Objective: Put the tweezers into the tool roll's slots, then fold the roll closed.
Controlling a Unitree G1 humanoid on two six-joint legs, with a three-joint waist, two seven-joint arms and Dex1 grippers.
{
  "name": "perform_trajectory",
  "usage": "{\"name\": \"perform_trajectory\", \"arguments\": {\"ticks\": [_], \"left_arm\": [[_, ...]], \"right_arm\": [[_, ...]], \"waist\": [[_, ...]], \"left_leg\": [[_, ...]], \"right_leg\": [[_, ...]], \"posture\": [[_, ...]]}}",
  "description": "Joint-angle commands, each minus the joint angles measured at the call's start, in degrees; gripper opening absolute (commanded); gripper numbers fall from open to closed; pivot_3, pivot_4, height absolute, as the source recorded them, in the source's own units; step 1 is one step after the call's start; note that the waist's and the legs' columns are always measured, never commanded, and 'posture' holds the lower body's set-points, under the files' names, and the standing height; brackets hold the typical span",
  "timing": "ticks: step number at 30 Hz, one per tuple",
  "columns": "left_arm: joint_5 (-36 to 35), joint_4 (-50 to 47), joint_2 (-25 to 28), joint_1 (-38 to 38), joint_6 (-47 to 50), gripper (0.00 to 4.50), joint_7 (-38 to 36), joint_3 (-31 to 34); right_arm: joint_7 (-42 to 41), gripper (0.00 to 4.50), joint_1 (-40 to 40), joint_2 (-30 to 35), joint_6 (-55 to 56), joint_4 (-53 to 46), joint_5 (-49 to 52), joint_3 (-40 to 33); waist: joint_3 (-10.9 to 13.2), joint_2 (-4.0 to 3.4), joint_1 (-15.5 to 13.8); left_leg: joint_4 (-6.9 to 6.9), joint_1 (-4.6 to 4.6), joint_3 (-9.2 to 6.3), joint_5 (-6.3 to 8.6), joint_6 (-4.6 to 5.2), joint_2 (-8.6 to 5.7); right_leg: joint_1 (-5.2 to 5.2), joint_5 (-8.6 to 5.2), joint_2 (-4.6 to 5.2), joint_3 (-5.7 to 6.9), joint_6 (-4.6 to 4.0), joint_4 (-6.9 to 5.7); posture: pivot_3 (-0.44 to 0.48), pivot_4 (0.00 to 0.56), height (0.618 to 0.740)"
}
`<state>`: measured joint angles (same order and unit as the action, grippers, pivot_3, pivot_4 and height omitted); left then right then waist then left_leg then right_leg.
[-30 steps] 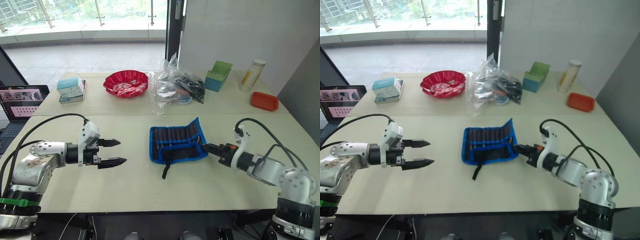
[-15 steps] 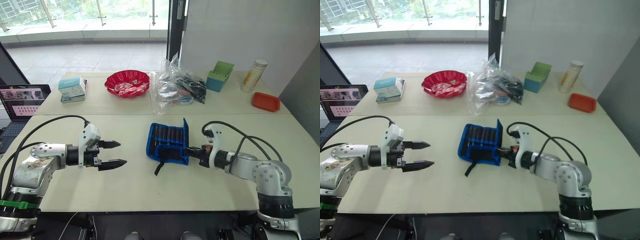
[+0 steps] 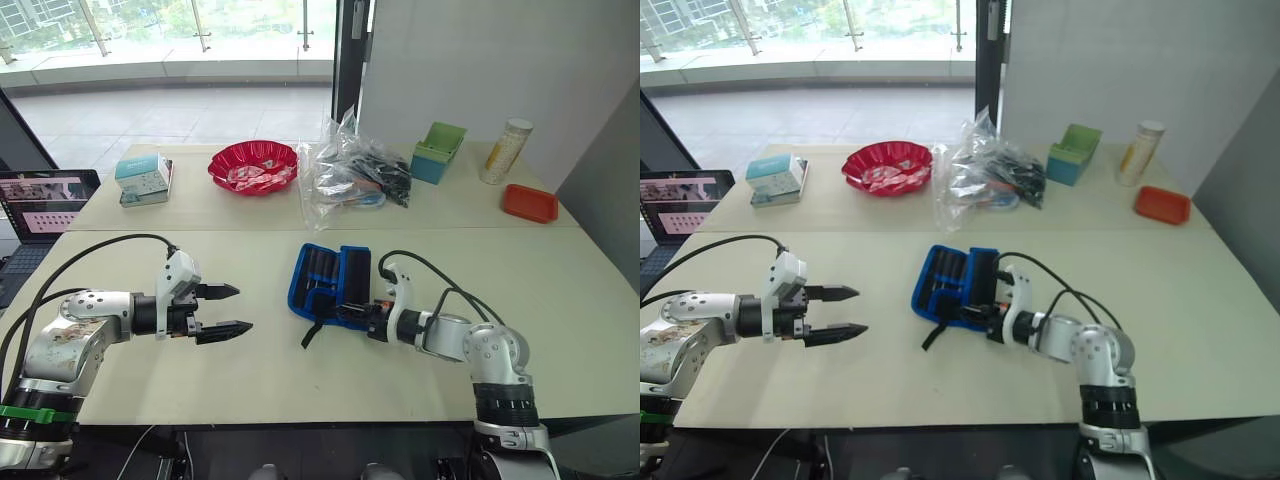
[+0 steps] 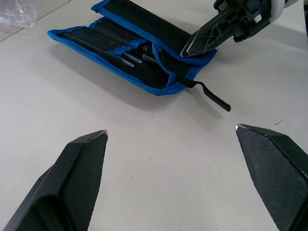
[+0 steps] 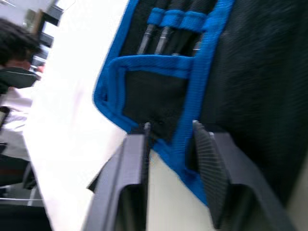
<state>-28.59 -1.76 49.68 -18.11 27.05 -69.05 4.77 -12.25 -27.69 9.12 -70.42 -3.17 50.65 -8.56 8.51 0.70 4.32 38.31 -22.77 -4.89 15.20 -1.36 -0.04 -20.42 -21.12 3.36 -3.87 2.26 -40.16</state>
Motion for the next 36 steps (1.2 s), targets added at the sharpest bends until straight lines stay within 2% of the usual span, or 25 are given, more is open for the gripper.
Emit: {"name": "perform_trajectory", "arguments": {"ticks": [1,4,9,10,14,16,17,20,26,31,34,36], "left_arm": [[-0.15,-1.29,-0.09,-1.12,-0.52,4.50,0.11,0.66],[-0.14,-1.23,0.05,-0.98,-0.61,4.50,-0.09,0.76],[-0.11,-0.79,-0.16,-1.30,-0.55,4.50,-0.32,0.43],[-0.05,-0.69,-0.28,-1.43,-0.59,4.50,-0.34,0.25],[0.26,-0.27,-0.99,-2.01,-0.73,4.50,-0.35,-0.52],[0.39,-0.14,-1.31,-2.22,-0.76,4.50,-0.31,-0.78],[0.45,-0.16,-1.41,-2.27,-0.77,4.50,-0.28,-0.91],[0.42,-0.39,-1.73,-2.35,-0.54,4.50,-0.11,-1.04],[-1.08,-1.59,-3.80,-2.24,1.87,4.50,1.79,-1.27],[-5.72,-1.67,-9.66,-4.10,10.82,4.50,7.29,-0.72],[-3.92,1.36,-12.75,-5.71,13.66,4.50,11.57,-2.00],[-5.11,3.66,-15.28,-7.54,17.32,4.50,14.34,-1.23]], "right_arm": [[-1.90,2.99,1.18,-0.14,1.20,-1.34,0.58,-0.64],[-4.57,3.98,2.24,1.88,1.62,-5.83,2.57,-2.24],[-8.87,3.98,3.67,5.76,6.43,-13.99,3.83,-3.97],[-11.47,3.98,4.59,7.11,12.59,-16.22,-0.27,-2.20],[-23.49,3.98,6.11,15.67,23.05,-15.62,-9.75,6.77],[-25.06,3.44,5.49,15.71,24.55,-11.78,-9.89,6.82],[-25.82,3.17,5.30,16.72,28.52,-9.82,-13.87,8.73],[-28.41,2.02,4.88,18.68,37.27,-4.82,-22.71,13.57],[-30.19,0.05,4.52,17.09,44.58,2.26,-28.95,16.48],[-30.81,0.02,4.57,16.67,49.07,8.03,-35.32,19.83],[-29.74,0.02,3.86,16.56,50.43,11.29,-40.25,22.74],[-29.46,0.02,4.04,15.66,49.67,10.65,-40.12,22.45]], "waist": [[0.00,0.00,0.01],[0.00,0.00,-0.19],[0.00,0.00,-0.27],[0.00,0.00,-0.27],[0.01,-0.01,-0.27],[0.01,0.00,-0.27],[0.01,0.00,-0.24],[0.01,0.00,-0.26],[0.01,0.00,-0.34],[0.01,0.00,-0.54],[-0.01,0.03,-0.34],[-0.03,0.05,-0.31]], "left_leg": [[0.00,0.01,0.00,0.00,0.00,0.00],[0.01,0.00,-0.03,0.00,0.00,-0.01],[0.08,-0.06,-0.05,0.00,0.00,-0.04],[0.07,-0.05,-0.05,0.00,0.01,-0.03],[0.08,-0.05,-0.01,0.02,0.03,-0.03],[0.09,-0.05,0.04,0.03,0.05,-0.02],[0.10,-0.05,0.07,0.03,0.04,-0.01],[0.14,-0.07,0.12,0.03,0.04,-0.02],[0.28,-0.11,0.10,0.05,0.08,-0.02],[0.48,-0.17,-0.02,0.07,0.12,-0.03],[0.54,-0.08,-0.01,0.07,0.12,-0.03],[0.56,0.06,-0.01,0.06,0.11,-0.03]], "right_leg": [[0.00,0.00,0.00,0.00,0.00,-0.01],[0.01,0.00,0.02,0.00,0.00,-0.02],[0.01,0.00,0.04,0.01,0.00,0.02],[0.01,0.00,0.03,0.01,0.00,0.02],[0.01,0.00,0.02,0.01,0.00,0.06],[0.02,0.00,0.00,0.01,0.00,0.07],[0.03,0.00,-0.01,0.01,0.00,0.06],[0.02,0.00,0.01,0.01,0.00,0.05],[0.03,0.00,0.00,0.01,0.00,0.03],[0.08,0.00,0.03,0.06,0.00,-0.01],[0.16,0.00,0.02,0.06,0.00,0.01],[0.22,0.00,0.02,0.06,0.00,0.06]], "posture": [[0.000,0.150,0.740],[0.000,0.150,0.740],[0.000,0.150,0.740],[0.000,0.150,0.740],[0.000,0.150,0.740],[0.000,0.150,0.740],[0.000,0.150,0.740],[0.000,0.150,0.740],[0.000,0.150,0.740],[0.000,0.150,0.740],[0.000,0.150,0.740],[0.000,0.150,0.740]]}}
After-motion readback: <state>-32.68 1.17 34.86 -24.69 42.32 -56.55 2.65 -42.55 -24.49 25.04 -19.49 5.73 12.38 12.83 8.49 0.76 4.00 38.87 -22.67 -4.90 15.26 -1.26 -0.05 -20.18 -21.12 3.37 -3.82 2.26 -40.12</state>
